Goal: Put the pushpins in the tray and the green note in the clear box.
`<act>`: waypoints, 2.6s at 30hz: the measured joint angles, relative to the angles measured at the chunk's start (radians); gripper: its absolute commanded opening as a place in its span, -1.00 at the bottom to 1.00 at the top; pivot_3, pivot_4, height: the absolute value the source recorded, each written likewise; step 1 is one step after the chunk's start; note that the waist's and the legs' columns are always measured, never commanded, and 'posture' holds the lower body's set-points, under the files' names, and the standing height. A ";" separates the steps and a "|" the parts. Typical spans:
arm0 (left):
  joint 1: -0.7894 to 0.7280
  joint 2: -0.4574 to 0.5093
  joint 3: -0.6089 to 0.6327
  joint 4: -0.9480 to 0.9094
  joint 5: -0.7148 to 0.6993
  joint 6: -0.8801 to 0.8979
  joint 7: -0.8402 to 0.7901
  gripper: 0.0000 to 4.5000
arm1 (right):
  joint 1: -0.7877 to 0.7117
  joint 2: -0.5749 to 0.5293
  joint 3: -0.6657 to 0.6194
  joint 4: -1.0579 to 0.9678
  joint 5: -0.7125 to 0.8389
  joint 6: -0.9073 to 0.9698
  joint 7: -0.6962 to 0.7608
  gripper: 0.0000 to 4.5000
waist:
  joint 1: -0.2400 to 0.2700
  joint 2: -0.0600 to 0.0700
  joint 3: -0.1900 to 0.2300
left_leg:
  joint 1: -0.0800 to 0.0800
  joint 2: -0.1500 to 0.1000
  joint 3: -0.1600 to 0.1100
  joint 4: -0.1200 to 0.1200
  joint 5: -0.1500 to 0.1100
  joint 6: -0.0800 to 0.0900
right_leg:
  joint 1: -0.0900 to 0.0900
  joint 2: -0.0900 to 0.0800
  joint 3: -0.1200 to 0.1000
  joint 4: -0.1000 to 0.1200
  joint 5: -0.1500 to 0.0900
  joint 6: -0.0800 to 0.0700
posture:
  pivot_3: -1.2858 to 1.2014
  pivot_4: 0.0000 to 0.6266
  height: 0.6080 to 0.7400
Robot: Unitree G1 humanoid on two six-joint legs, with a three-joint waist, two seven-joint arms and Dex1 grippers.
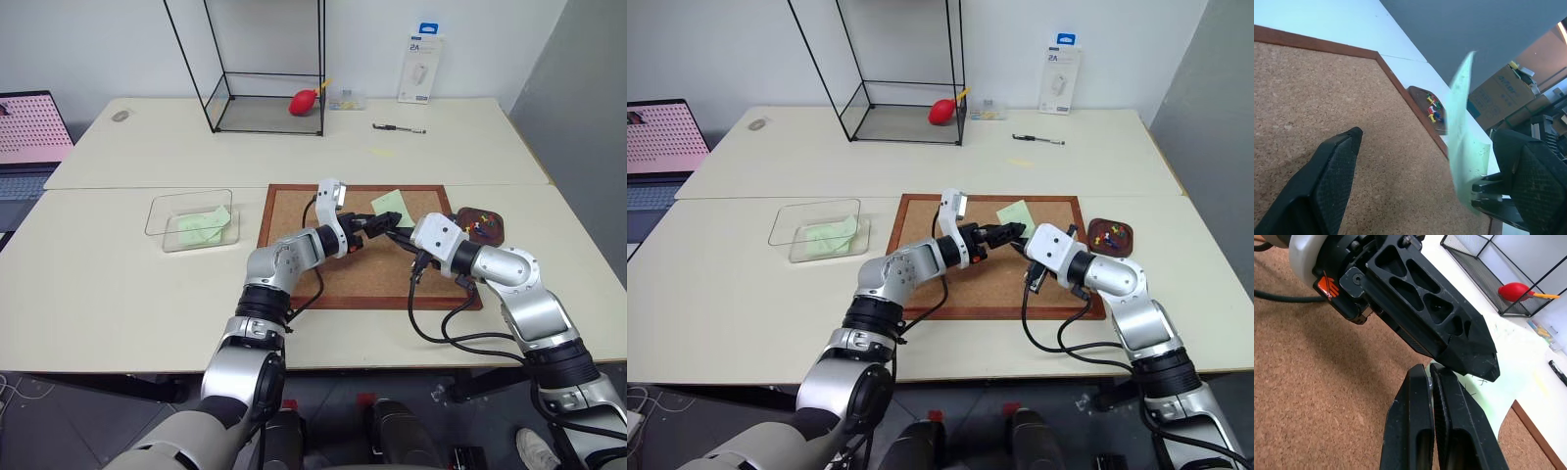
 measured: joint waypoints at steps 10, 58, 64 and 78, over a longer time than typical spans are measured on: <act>-0.008 -0.002 0.033 0.020 -0.042 0.038 -0.038 0.10 | -0.001 0.000 0.010 -0.025 0.000 0.003 0.011 -1.00 | 0.000 0.000 0.000 | 0.000 0.000 0.000 0.000 0.000 0.000 | 0.000 0.000 0.000 0.000 0.000 0.000 | 0.03 -0.52 1.00; 0.150 0.082 -0.116 -0.286 -0.001 0.012 -0.080 -0.99 | 0.088 -0.055 -0.276 0.068 0.080 0.219 -0.238 -1.00 | 0.002 0.000 0.000 | 0.001 0.000 0.002 0.000 0.000 0.000 | 0.000 0.000 0.002 0.001 0.000 0.000 | 0.03 -0.52 1.00; 0.194 0.120 -0.175 -0.380 0.023 -0.002 -0.089 -0.99 | 0.006 -0.056 -0.268 0.287 0.042 0.192 -0.293 -1.00 | -0.002 0.000 0.000 | 0.002 0.000 0.004 0.000 0.000 0.000 | 0.000 0.000 0.004 0.002 0.000 0.000 | 0.03 -0.52 1.00; 0.207 0.130 -0.193 -0.414 0.032 -0.008 -0.083 -1.00 | -0.107 -0.040 -0.247 0.569 0.010 0.108 -0.327 -0.05 | 0.000 0.000 0.000 | 0.001 0.000 0.004 0.000 0.000 0.000 | 0.000 0.000 0.004 0.001 0.000 0.000 | 0.03 -0.52 1.00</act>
